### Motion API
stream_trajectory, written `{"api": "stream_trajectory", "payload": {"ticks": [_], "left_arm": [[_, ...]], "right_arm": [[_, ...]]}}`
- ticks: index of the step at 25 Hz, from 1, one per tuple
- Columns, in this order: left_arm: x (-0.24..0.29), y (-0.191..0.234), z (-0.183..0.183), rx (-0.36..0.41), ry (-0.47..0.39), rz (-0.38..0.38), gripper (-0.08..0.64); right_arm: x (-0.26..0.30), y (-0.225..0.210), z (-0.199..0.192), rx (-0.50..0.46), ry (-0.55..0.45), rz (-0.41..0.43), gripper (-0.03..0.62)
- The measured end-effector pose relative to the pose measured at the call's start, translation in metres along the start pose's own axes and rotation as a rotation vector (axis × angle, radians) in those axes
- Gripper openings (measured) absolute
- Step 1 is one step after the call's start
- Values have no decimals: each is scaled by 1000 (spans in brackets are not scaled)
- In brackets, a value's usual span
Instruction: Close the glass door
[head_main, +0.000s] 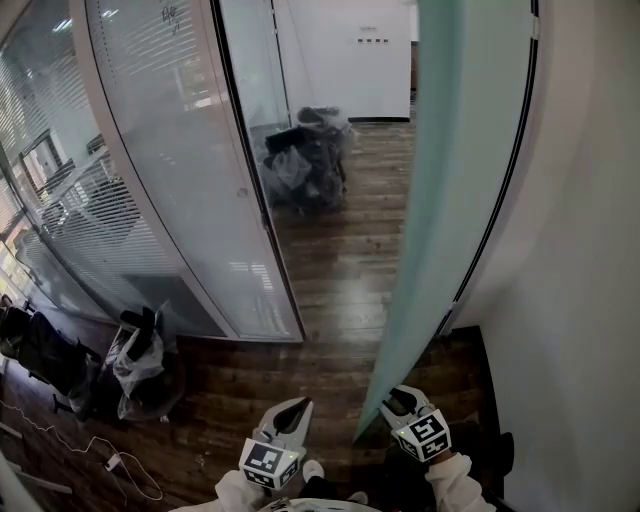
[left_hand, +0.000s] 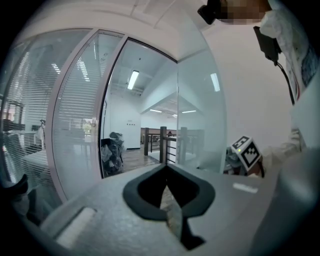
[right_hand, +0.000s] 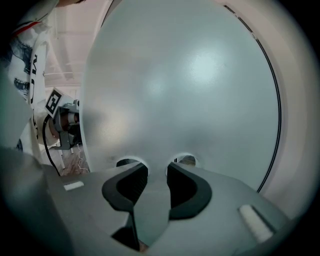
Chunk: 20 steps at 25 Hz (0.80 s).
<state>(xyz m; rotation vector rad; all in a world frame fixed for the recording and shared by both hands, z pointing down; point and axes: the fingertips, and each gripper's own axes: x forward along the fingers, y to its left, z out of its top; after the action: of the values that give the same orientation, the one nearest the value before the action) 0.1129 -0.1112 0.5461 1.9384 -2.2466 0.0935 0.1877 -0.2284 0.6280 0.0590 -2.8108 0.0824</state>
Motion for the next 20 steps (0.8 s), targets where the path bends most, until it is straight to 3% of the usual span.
{"api": "stream_trajectory", "payload": {"ticks": [20], "left_arm": [[-3,106,3,-13,-24,11,2]], "right_arm": [[90,0,25,26,12,-78,124]]}}
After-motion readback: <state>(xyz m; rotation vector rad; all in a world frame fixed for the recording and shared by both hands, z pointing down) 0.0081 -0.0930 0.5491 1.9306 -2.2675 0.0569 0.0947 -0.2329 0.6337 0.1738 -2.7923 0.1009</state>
